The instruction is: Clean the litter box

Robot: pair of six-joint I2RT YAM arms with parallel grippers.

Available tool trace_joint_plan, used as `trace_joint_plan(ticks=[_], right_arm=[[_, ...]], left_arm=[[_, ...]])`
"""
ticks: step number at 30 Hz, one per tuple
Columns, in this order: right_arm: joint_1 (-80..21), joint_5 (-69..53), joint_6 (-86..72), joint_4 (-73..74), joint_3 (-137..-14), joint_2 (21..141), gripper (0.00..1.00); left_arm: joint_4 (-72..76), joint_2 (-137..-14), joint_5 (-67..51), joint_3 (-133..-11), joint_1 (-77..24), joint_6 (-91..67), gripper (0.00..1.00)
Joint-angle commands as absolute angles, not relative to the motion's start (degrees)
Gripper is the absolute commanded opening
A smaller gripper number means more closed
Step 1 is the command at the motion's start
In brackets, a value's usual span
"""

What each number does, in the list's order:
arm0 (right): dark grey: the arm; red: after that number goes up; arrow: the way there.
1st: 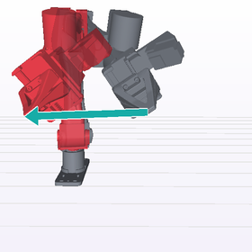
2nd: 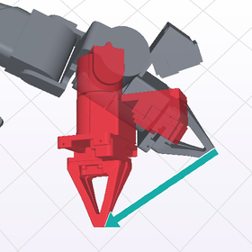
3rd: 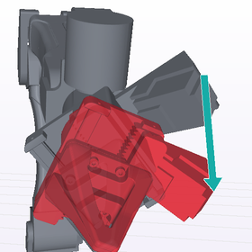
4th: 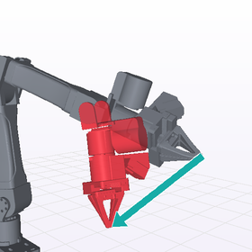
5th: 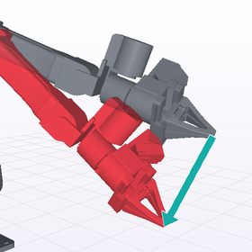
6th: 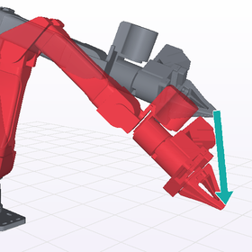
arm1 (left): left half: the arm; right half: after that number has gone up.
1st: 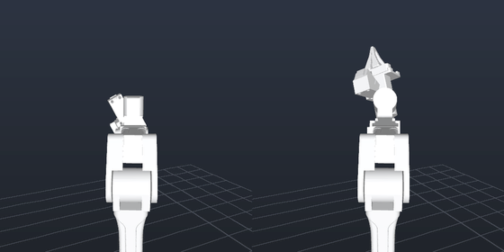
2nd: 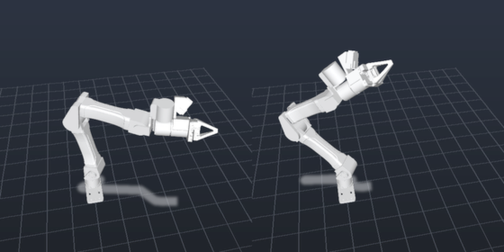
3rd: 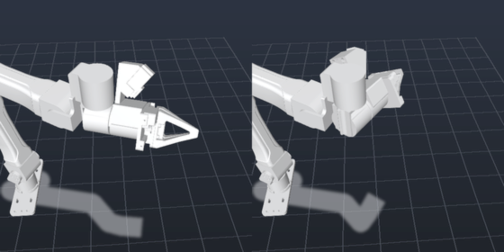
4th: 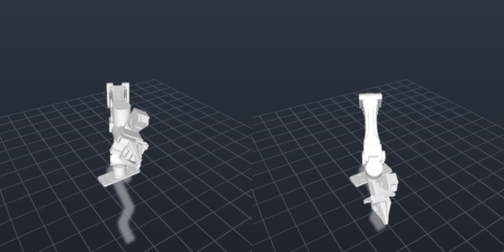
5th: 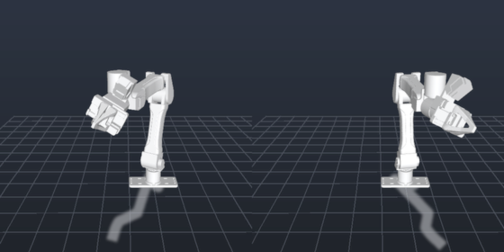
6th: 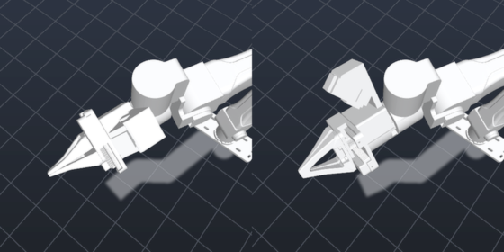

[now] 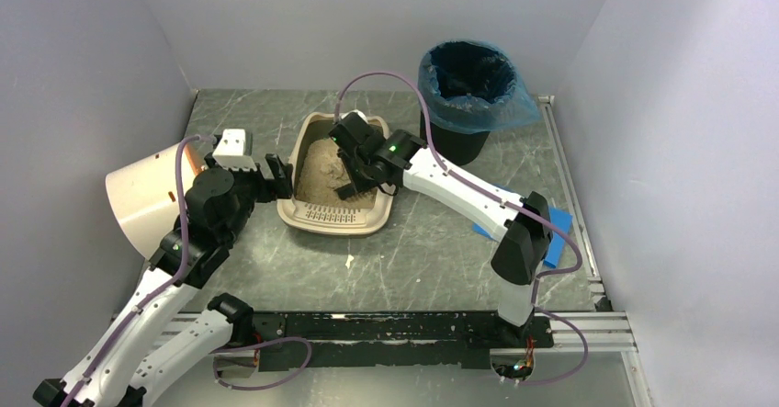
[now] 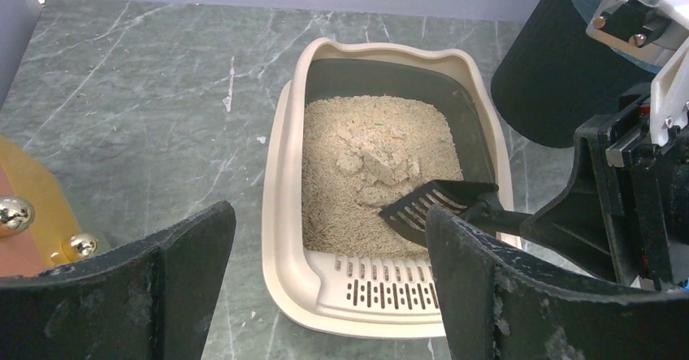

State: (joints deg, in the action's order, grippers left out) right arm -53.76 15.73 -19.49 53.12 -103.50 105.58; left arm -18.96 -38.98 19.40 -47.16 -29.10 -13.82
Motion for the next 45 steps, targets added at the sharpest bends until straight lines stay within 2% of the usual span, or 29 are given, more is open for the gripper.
trace_joint_plan(ticks=[1,19,25,33,41,45], right_arm=[[-54.0,16.0,-20.2,55.9,-105.9,104.2,0.11],[-54.2,14.0,-21.4,64.9,-114.3,113.8,0.10],[-54.3,13.1,-20.6,54.8,-110.1,112.9,0.08],[-54.5,17.8,-19.5,45.0,-102.4,112.2,0.08],[-54.7,17.2,-17.3,31.0,-89.6,107.6,0.08],[-54.8,19.4,-18.1,27.5,-87.4,107.3,0.08]], left_arm=[[-19.2,-38.6,20.4,-46.8,-29.4,-13.6,0.91],[-19.3,-38.8,20.3,-46.8,-29.4,-13.8,0.90],[-19.5,-38.8,20.6,-46.9,-29.4,-13.8,0.90],[-20.2,-39.3,20.9,-47.1,-29.4,-14.2,0.89],[-20.5,-40.0,20.7,-47.4,-29.4,-14.4,0.89],[-20.5,-40.2,20.7,-47.4,-29.4,-14.4,0.89]])
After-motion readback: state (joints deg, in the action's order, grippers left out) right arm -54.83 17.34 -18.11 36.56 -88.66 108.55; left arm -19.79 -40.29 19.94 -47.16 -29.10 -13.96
